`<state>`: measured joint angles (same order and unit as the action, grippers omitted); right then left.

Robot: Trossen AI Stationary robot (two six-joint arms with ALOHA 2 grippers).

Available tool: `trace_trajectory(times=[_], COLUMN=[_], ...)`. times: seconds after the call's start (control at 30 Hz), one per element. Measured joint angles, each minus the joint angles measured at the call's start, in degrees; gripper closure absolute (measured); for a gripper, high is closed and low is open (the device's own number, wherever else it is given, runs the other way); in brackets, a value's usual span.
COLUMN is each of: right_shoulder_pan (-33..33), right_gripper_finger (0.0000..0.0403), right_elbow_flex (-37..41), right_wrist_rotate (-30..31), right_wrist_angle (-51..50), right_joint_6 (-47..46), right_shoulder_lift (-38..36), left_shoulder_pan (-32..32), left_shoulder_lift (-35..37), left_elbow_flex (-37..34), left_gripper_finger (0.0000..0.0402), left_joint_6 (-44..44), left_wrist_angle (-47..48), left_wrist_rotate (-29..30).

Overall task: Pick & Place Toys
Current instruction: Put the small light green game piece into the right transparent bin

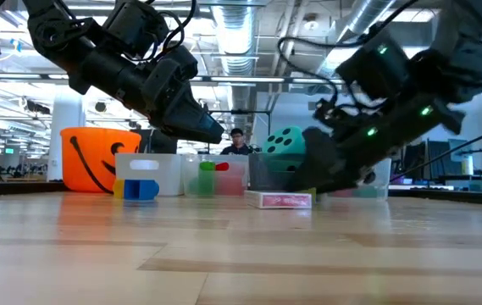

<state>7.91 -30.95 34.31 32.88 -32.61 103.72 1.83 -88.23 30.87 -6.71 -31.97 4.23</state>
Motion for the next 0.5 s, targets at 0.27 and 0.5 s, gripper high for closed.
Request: trace_trajectory(times=[0.27, 0.5], right_shoulder_pan=[-1.3, -1.0], right_gripper_finger=[0.0112, 0.0112], right_elbow_flex=[-10.6, -15.9], right_wrist_rotate=[1.8, 0.8], right_wrist_angle=[2.3, -1.5], right_joint_6=[-2.3, 2.0], right_shoulder_lift=[13.0, 14.2], left_shoulder_pan=[0.0, 0.0], left_shoulder_lift=[0.0, 0.0], left_elbow_flex=[0.0, 0.0], left_gripper_finger=[0.0181, 0.0181], left_joint_6=[0.0, 0.0], left_wrist_angle=[0.0, 0.1], left_wrist_rotate=[0.0, 0.0])
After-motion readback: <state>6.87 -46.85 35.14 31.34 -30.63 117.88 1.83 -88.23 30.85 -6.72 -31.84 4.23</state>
